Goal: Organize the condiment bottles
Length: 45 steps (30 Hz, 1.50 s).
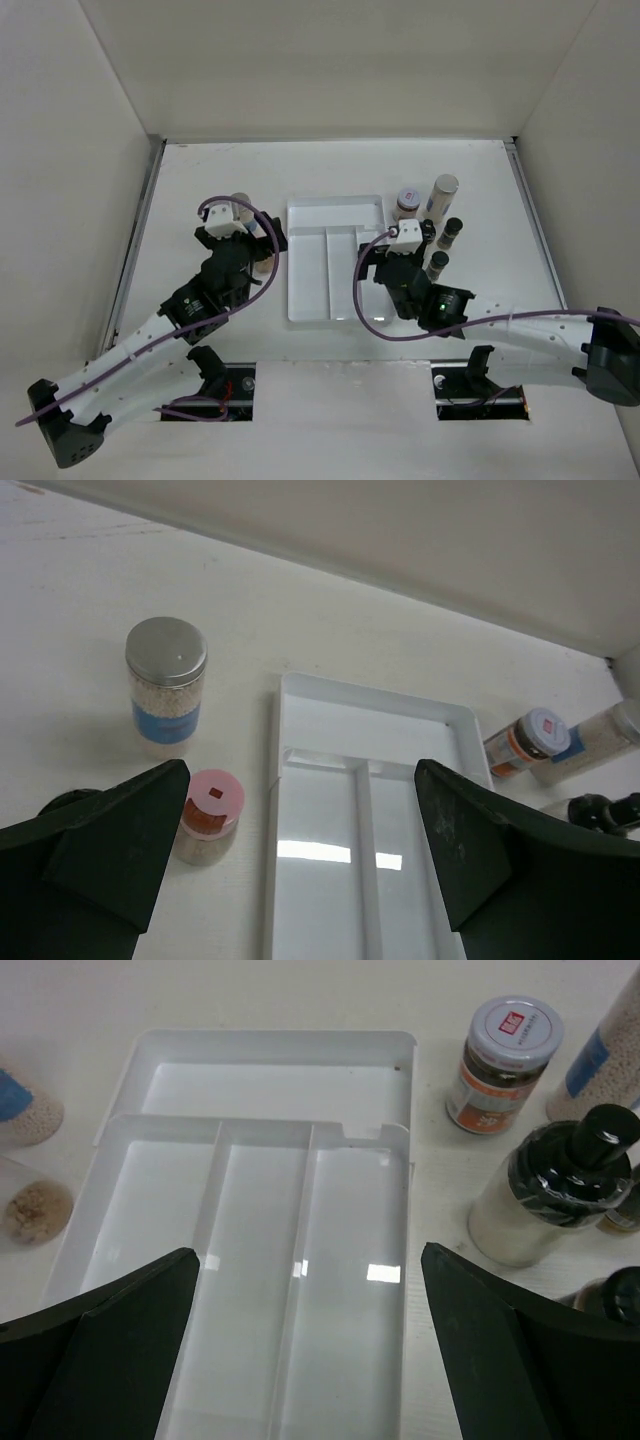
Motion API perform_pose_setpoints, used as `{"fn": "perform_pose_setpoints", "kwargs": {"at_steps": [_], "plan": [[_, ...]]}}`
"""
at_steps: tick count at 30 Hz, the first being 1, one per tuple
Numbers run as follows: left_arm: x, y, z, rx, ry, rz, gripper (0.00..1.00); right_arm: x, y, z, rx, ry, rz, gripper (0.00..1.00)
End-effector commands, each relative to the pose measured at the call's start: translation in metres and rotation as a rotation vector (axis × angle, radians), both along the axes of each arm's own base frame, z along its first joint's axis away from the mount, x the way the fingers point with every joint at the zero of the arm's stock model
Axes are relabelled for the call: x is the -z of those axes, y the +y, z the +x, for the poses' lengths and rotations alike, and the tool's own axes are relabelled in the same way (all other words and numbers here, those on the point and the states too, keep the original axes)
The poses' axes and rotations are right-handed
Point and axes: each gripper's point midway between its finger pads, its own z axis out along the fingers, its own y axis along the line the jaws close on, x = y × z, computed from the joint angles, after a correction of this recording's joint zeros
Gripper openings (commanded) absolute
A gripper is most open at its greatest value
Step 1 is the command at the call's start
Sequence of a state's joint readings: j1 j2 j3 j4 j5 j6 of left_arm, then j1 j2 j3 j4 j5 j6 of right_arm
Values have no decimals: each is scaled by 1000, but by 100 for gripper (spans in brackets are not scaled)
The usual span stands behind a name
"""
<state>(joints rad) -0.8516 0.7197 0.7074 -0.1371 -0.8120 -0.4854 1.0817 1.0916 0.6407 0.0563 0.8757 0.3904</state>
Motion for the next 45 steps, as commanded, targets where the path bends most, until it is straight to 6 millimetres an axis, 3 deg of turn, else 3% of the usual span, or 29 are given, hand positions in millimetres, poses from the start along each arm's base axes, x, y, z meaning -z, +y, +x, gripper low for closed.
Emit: {"fn": "perform_pose_setpoints", "kwargs": {"at_steps": [1,8,12,14,15,16,17,18,19,20,23,26,33,39,43,45], "plan": [[-5,10,5,-49,8,32,100,-37,21,6,-39,-99,128,100],[-17,21,26,-113,-16,105,100,-10,18,7,-63,-82,155,100],[-35,32,44,-185,-38,153,100,-9,12,10,-77,-79,181,99],[-43,39,57,-216,-45,158,100,-14,7,9,-82,-88,218,55],[-46,39,64,-216,-43,160,98,-16,3,9,-71,-92,236,39],[-47,38,70,-206,-38,163,78,-17,-1,9,-64,-93,245,31],[-47,37,77,-195,-31,164,46,-18,-6,9,-54,-94,253,28],[-44,37,83,-195,-15,168,34,-18,-9,9,-47,-95,255,28],[-41,38,89,-199,7,178,34,-18,-11,10,-44,-94,254,31],[-36,41,95,-213,28,186,40,-18,-14,12,-37,-95,255,38],[-22,51,110,-255,76,207,71,-14,-14,13,-43,-88,253,71],[-4,60,122,-284,125,225,83,-12,-10,13,-53,-79,245,89],[55,71,144,-285,265,213,85,-9,-6,15,-58,-70,236,94],[88,67,159,-275,335,211,83,-7,-6,15,-57,-66,231,94],[107,67,163,-282,369,214,74,-5,-6,16,-56,-63,226,95],[114,71,163,-295,378,208,63,-5,-6,16,-55,-62,225,95]]}}
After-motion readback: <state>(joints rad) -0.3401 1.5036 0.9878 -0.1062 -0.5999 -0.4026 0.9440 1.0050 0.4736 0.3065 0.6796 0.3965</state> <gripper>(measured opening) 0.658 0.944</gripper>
